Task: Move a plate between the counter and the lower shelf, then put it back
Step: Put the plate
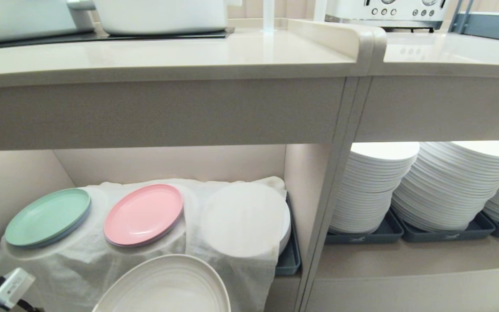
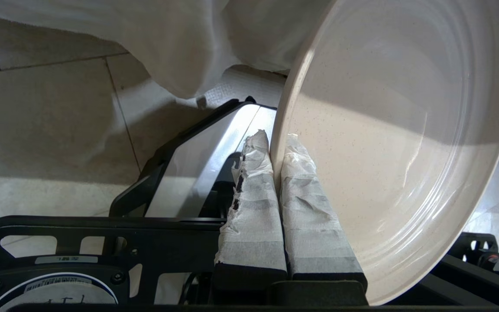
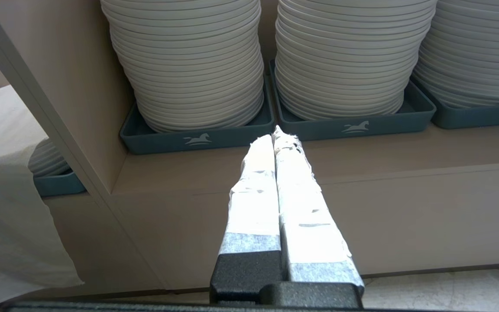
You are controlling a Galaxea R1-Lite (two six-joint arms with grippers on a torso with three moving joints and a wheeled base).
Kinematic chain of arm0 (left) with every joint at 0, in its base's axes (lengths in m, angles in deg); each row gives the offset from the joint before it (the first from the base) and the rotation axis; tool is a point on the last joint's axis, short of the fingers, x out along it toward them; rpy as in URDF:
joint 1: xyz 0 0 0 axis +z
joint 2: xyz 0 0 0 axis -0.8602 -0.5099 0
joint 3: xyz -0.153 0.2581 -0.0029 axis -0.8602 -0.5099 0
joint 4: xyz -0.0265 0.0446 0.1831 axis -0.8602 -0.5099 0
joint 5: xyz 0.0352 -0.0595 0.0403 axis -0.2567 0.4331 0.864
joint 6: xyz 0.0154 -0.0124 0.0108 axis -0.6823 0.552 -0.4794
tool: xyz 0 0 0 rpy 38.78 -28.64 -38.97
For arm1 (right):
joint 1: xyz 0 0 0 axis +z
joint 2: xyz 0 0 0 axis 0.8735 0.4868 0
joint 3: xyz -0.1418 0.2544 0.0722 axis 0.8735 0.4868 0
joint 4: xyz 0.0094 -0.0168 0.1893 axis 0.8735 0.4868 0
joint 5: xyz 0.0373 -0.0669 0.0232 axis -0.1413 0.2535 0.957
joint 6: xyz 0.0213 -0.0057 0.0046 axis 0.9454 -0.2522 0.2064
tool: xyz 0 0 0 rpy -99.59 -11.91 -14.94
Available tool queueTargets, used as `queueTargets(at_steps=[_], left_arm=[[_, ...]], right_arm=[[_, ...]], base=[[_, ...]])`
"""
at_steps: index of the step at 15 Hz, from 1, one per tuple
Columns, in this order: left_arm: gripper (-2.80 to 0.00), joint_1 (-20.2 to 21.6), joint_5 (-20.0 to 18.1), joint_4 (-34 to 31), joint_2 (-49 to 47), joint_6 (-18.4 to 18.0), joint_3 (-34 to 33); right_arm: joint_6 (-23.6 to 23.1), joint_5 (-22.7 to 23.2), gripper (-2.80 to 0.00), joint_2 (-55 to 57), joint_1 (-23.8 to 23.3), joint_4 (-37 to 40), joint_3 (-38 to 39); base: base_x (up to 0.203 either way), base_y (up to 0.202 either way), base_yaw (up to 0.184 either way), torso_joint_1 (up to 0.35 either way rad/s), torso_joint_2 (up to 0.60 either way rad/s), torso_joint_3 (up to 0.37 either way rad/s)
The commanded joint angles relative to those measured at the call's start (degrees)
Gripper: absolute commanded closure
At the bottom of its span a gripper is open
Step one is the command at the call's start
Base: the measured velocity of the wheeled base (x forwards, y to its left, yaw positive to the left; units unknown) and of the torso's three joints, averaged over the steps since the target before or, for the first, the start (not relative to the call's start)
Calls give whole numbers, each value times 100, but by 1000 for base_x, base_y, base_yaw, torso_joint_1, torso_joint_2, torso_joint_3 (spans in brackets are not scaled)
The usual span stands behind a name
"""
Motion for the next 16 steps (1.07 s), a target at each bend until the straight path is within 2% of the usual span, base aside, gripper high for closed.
queueTargets(at_steps=[1, 5, 16], left_arm=[[0, -1, 11, -16, 48, 23, 5], [0, -6, 87, -362, 198, 41, 66], [0, -36, 127, -607, 509, 41, 59]], right_arm=[[0, 0, 0, 0, 1, -2, 0], [0, 0, 0, 0, 1, -2, 0], [0, 0, 0, 0, 1, -2, 0]], base=[[0, 0, 0, 0, 0, 0], [0, 0, 0, 0, 0, 0], [0, 0, 0, 0, 0, 0]])
